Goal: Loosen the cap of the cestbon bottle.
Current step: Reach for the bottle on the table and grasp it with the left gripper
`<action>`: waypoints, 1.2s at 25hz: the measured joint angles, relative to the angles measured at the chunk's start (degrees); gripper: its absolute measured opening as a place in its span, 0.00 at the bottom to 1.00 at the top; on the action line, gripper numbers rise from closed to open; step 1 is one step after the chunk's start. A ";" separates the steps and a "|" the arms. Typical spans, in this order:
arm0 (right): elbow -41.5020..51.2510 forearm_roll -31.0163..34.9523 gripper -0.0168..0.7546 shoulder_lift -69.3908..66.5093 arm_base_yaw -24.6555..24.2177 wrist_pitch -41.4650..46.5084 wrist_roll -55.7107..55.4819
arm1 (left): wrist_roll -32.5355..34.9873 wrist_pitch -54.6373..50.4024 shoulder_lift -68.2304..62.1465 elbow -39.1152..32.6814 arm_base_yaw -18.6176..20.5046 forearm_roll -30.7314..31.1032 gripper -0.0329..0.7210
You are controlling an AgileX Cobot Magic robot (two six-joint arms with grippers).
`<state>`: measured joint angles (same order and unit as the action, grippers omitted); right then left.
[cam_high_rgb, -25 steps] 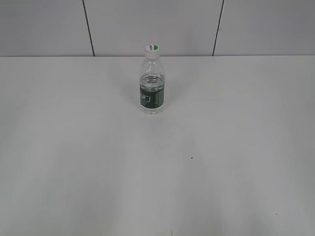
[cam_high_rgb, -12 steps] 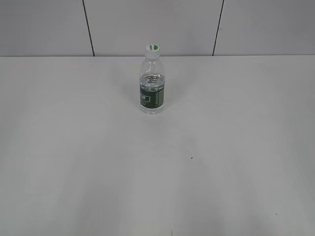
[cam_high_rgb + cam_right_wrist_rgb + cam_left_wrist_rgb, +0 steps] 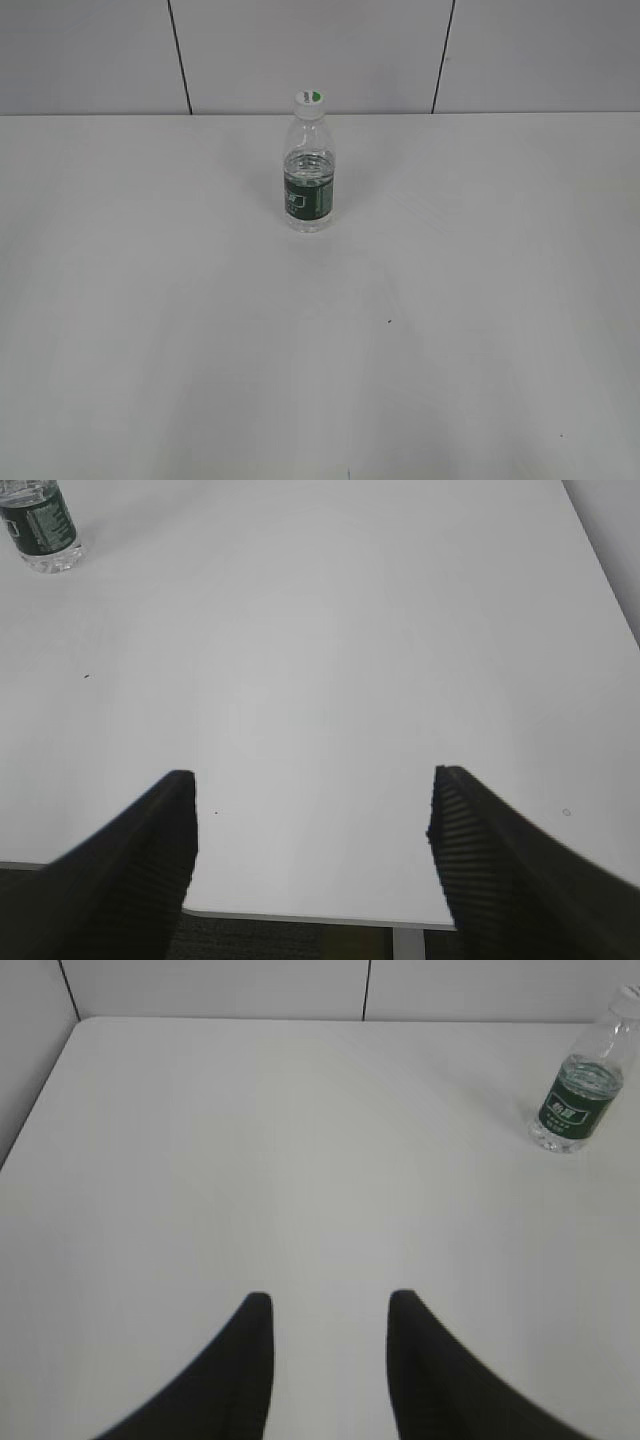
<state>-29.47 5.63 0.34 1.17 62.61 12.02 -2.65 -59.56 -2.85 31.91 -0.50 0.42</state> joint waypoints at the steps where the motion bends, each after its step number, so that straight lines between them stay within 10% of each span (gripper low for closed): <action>1: 0.00 0.00 0.74 0.00 0.00 0.00 0.00 | 0.45 0.70 -1.28 0.71 0.00 0.00 0.37; 30: 0.00 0.00 0.74 0.00 0.00 0.00 0.00 | 3.57 75.01 -69.92 5.82 0.00 0.74 0.36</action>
<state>-29.47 5.63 0.34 1.17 62.61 12.02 0.92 15.46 -72.76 37.73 -0.50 1.17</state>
